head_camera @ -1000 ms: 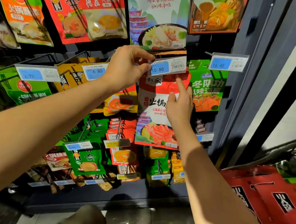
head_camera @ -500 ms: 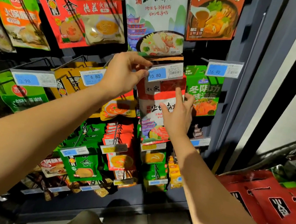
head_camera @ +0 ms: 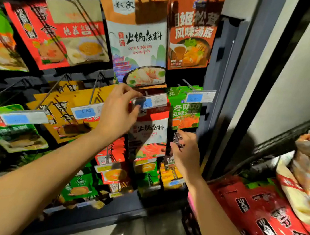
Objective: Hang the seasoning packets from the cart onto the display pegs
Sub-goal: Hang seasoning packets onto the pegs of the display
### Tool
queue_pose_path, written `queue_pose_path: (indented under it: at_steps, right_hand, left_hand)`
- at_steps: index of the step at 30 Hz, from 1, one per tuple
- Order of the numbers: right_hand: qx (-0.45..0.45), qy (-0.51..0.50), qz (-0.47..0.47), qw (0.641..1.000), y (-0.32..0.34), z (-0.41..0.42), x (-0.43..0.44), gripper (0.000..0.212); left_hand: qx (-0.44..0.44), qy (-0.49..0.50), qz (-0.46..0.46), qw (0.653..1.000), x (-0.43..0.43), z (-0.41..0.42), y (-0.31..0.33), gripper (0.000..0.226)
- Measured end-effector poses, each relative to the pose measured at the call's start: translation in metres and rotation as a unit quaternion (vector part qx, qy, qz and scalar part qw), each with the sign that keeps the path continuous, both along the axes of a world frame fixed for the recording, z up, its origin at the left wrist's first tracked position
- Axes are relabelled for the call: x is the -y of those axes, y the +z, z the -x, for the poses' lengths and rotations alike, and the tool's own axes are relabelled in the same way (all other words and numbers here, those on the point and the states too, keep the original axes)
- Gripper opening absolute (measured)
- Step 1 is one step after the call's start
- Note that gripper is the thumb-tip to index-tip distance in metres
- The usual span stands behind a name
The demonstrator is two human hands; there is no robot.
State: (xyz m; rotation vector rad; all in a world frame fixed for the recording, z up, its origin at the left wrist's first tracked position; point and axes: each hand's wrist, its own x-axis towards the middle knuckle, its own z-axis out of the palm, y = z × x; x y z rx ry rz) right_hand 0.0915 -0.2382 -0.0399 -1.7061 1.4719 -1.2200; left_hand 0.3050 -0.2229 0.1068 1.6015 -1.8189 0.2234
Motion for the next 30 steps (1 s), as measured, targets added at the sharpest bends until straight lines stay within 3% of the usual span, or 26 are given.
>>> queue_pose_path:
  at_steps: [7,10,13,19,22,25,27,30]
  right_hand:
    - [-0.034,-0.101,-0.019,0.994,0.052,0.122,-0.084,0.021]
    - [-0.056,-0.151,-0.027,0.987,0.058,0.19,-0.105,0.017]
    - [-0.048,-0.178,-0.062,0.981,0.064,0.265,-0.128,0.016]
    - [-0.12,-0.191,-0.235,0.945,0.043,0.401,-0.146,0.043]
    - [-0.055,-0.176,-0.321,0.929,0.023,0.433,-0.139,0.059]
    - [-0.026,-0.17,-0.329,0.928,-0.005,0.441,-0.133,0.073]
    - [-0.046,-0.181,-0.322,0.928,-0.009,0.439,-0.132,0.057]
    - [-0.061,-0.172,-0.316,0.931,-0.005,0.433,-0.133,0.018]
  left_hand:
    - [-0.095,-0.16,-0.119,0.975,-0.014,0.115,-0.021,0.025]
    - [-0.146,-0.203,-0.198,0.948,-0.016,0.188,-0.043,0.031]
    - [-0.183,-0.204,-0.282,0.92,-0.031,0.265,-0.06,0.018]
    - [-0.29,-0.158,-0.439,0.836,-0.059,0.384,-0.091,0.009]
    - [-0.324,-0.128,-0.473,0.809,-0.054,0.412,-0.114,0.007]
    - [-0.37,-0.066,-0.5,0.78,-0.042,0.428,-0.13,0.014]
    - [-0.413,-0.01,-0.514,0.752,-0.031,0.435,-0.137,0.042]
    - [-0.409,0.043,-0.519,0.749,-0.026,0.446,-0.132,0.045]
